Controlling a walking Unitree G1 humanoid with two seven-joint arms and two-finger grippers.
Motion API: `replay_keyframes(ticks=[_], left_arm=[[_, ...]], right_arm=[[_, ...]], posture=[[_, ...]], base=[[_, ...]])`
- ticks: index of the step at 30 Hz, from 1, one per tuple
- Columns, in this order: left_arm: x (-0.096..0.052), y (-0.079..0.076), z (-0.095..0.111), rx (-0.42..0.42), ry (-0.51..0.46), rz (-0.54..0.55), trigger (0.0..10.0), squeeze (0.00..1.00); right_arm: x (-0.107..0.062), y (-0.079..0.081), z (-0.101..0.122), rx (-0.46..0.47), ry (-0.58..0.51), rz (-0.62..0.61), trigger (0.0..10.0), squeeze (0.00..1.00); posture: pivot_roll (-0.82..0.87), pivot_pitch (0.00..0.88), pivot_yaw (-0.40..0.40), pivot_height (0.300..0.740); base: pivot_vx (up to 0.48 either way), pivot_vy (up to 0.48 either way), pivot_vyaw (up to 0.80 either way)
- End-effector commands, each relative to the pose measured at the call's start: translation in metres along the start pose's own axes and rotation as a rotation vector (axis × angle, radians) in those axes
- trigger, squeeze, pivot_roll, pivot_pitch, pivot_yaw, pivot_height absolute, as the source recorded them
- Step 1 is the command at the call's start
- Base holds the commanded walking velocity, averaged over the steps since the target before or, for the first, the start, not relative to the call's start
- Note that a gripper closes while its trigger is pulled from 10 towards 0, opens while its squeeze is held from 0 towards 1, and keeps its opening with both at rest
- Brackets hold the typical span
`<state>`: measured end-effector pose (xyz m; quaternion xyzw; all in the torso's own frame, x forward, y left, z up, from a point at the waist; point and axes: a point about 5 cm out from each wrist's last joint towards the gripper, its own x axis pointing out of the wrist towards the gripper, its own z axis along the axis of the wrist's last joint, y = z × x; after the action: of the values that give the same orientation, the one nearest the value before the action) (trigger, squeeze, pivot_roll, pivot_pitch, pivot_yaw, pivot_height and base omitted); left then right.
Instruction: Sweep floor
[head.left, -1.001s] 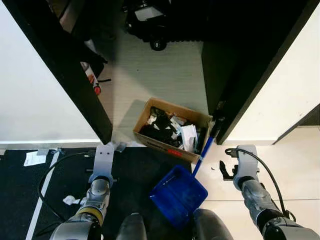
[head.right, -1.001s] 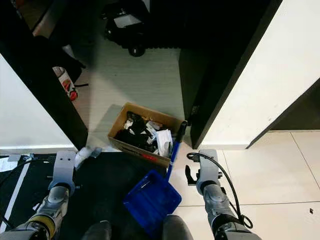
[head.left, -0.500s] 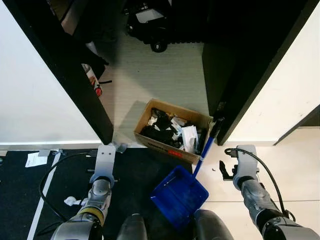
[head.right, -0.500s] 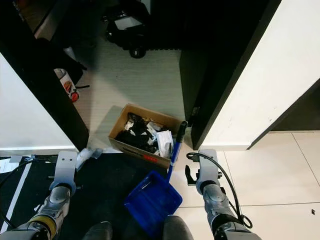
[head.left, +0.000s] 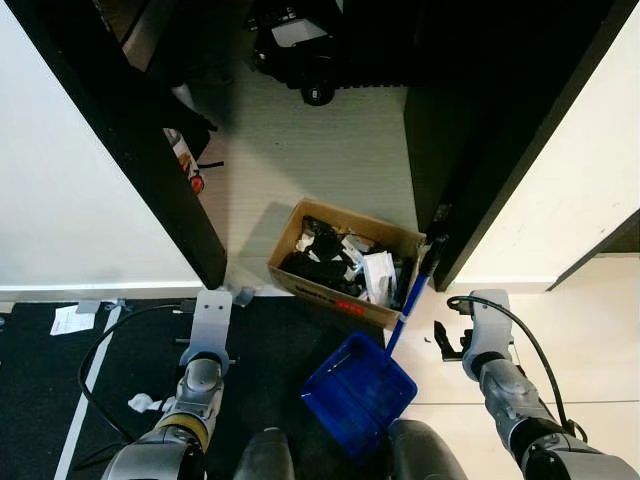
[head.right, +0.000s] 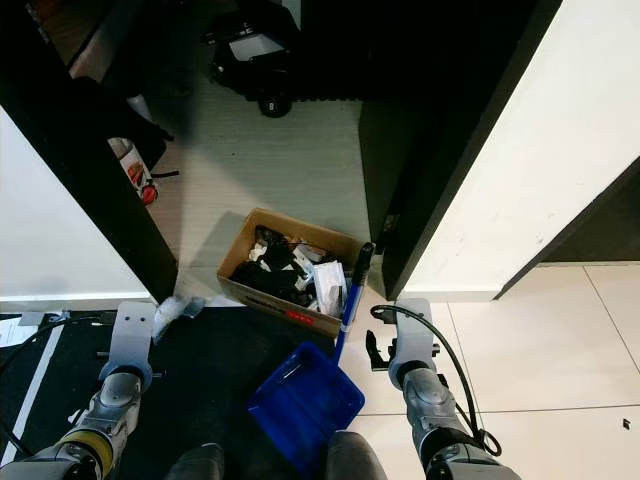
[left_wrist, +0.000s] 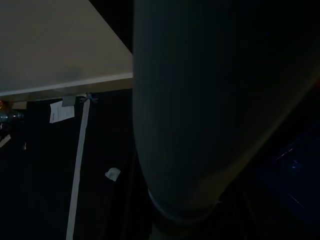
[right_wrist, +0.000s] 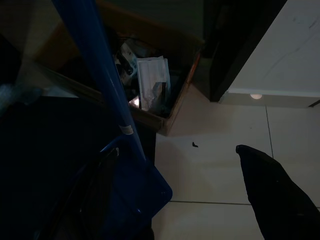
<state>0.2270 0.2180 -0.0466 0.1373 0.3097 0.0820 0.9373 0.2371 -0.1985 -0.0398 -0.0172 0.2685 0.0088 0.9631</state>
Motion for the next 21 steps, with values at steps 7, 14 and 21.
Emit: replay_keyframes(ticks=[7, 14, 21], left_arm=[[-0.0007, -0.0025, 0.0, 0.002, -0.009, -0.006, 10.0, 0.0], [-0.0006, -0.0026, 0.0009, 0.002, -0.014, -0.006, 10.0, 0.0], [-0.0004, -0.0024, 0.0014, 0.005, -0.015, -0.003, 10.0, 0.0]], right_arm=[[-0.0019, -0.0005, -0.005, 0.033, 0.017, 0.001, 10.0, 0.0], [-0.0018, -0.001, -0.0044, 0.04, 0.015, 0.004, 10.0, 0.0], [-0.0014, -0.0007, -0.0038, 0.046, 0.014, 0.012, 10.0, 0.0]], posture=[[-0.04, 0.011, -0.001, 0.74], [-0.04, 0.02, -0.004, 0.74], [-0.03, 0.022, -0.006, 0.74]], base=[[0.0, 0.0, 0.0], [0.0, 0.0, 0.0], [0.0, 0.0, 0.0]])
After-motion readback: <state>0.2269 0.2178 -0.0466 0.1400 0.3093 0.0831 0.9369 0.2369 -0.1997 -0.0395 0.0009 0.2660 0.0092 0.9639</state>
